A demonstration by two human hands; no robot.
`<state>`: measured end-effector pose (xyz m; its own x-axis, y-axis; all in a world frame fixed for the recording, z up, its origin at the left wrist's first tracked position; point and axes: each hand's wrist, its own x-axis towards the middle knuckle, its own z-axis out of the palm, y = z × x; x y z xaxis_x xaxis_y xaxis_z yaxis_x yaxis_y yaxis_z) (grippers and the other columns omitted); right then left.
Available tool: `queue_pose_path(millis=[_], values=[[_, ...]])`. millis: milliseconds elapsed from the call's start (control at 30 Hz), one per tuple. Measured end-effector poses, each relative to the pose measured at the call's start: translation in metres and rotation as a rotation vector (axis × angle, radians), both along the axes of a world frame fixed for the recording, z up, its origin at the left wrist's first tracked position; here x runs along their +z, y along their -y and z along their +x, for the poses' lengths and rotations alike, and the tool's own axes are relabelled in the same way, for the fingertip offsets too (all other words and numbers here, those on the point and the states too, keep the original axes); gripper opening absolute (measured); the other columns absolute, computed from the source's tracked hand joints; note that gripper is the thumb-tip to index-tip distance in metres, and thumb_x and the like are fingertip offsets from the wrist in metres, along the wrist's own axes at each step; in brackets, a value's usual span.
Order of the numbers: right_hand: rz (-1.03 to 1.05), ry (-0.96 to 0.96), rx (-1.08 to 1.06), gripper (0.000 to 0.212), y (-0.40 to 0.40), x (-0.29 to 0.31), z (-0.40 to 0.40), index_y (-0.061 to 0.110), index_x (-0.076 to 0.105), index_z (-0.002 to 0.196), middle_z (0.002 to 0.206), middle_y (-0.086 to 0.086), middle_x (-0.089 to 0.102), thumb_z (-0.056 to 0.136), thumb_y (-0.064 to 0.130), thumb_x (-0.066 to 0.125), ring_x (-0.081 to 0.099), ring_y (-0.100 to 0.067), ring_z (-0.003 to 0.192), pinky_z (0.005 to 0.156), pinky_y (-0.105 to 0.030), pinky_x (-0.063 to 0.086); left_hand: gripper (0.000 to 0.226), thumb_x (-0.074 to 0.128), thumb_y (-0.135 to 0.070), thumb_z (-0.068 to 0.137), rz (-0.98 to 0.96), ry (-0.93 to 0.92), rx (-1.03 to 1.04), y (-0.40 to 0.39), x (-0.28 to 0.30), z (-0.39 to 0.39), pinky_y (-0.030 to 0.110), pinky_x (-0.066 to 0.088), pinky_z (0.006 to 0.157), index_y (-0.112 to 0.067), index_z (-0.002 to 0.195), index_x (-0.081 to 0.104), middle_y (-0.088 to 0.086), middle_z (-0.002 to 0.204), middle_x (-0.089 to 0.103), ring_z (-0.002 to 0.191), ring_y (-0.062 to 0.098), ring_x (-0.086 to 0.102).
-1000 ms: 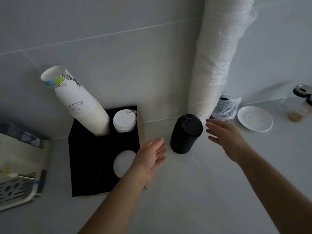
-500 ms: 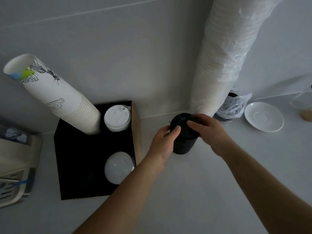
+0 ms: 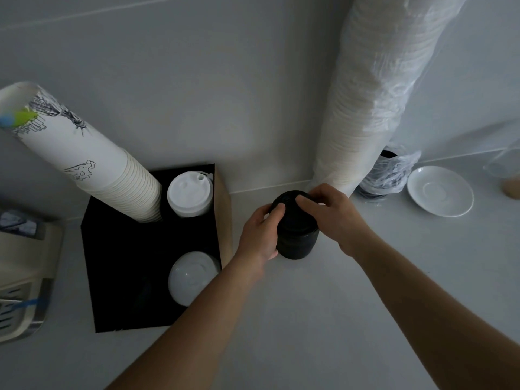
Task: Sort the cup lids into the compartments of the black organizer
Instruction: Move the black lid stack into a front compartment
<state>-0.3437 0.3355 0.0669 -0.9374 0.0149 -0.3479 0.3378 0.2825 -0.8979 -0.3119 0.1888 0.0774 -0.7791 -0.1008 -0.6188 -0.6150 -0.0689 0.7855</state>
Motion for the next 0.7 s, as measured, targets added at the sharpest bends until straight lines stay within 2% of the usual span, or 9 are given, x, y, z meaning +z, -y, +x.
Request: queue_pose_path(millis=[200, 333, 400, 500, 533, 633, 700], values=[[0.026, -0.033, -0.001, 0.021, 0.009, -0.007, 0.003, 0.026, 0.065, 0.098, 0.091, 0.004, 0.068, 0.085, 0.043, 0.067, 0.065, -0.016, 0.086, 0.068, -0.026, 0.048, 0.033, 0.056, -0.051, 0.087, -0.004, 0.053, -0.009, 0.007, -0.007, -0.001, 0.045, 0.049, 0.087, -0.038, 0.116, 0.057, -0.010, 0.119, 0.060, 0.113, 0.020, 0.058], [0.027, -0.035, -0.004, 0.022, 0.009, -0.010, 0.002, 0.028, 0.066, 0.097, 0.091, 0.005, 0.070, 0.083, 0.045, 0.067, 0.067, -0.014, 0.088, 0.075, -0.031, 0.055, 0.034, 0.058, -0.055, 0.084, 0.017, 0.072, -0.033, 0.009, -0.010, -0.003, 0.049, 0.049, 0.093, -0.040, 0.115, 0.057, -0.014, 0.118, 0.060, 0.113, 0.019, 0.058], [-0.013, -0.013, 0.006, 0.023, 0.008, -0.011, 0.001, 0.030, 0.068, 0.098, 0.093, 0.005, 0.072, 0.082, 0.047, 0.067, 0.068, -0.014, 0.091, 0.079, -0.033, 0.057, 0.032, 0.057, -0.056, 0.085, 0.045, 0.088, -0.046, 0.010, -0.011, -0.003, 0.050, 0.047, 0.097, -0.041, 0.113, 0.057, -0.017, 0.112, 0.061, 0.110, 0.016, 0.058], [-0.069, 0.021, 0.017, 0.024, 0.006, -0.012, 0.002, 0.033, 0.070, 0.099, 0.096, 0.005, 0.073, 0.081, 0.048, 0.067, 0.068, -0.015, 0.095, 0.081, -0.034, 0.056, 0.022, 0.050, -0.059, 0.088, 0.132, 0.120, -0.028, 0.012, -0.016, 0.000, 0.047, 0.039, 0.105, -0.043, 0.101, 0.059, -0.021, 0.103, 0.060, 0.101, 0.009, 0.056], [-0.093, 0.038, 0.017, 0.022, 0.005, -0.012, 0.002, 0.034, 0.070, 0.098, 0.098, 0.005, 0.073, 0.081, 0.048, 0.067, 0.068, -0.017, 0.097, 0.080, -0.034, 0.056, 0.028, 0.047, -0.062, 0.088, 0.162, 0.139, -0.012, 0.013, -0.020, 0.001, 0.046, 0.035, 0.108, -0.041, 0.103, 0.059, -0.017, 0.110, 0.060, 0.104, 0.010, 0.056], [-0.154, 0.097, 0.008, 0.010, 0.000, -0.010, 0.004, 0.038, 0.068, 0.096, 0.103, 0.005, 0.072, 0.087, 0.041, 0.066, 0.066, -0.016, 0.100, 0.084, -0.037, 0.055, 0.065, 0.043, -0.066, 0.087, 0.177, 0.245, 0.069, 0.015, -0.038, 0.007, 0.044, 0.034, 0.111, -0.022, 0.134, 0.052, 0.004, 0.141, 0.051, 0.129, 0.022, 0.048], [-0.162, 0.110, 0.000, 0.009, -0.001, -0.009, 0.004, 0.038, 0.067, 0.098, 0.105, 0.005, 0.071, 0.089, 0.038, 0.065, 0.065, -0.014, 0.101, 0.088, -0.040, 0.055, 0.071, 0.042, -0.064, 0.089, 0.168, 0.303, 0.105, 0.015, -0.047, 0.010, 0.042, 0.037, 0.109, -0.014, 0.140, 0.047, 0.009, 0.144, 0.049, 0.131, 0.025, 0.047]])
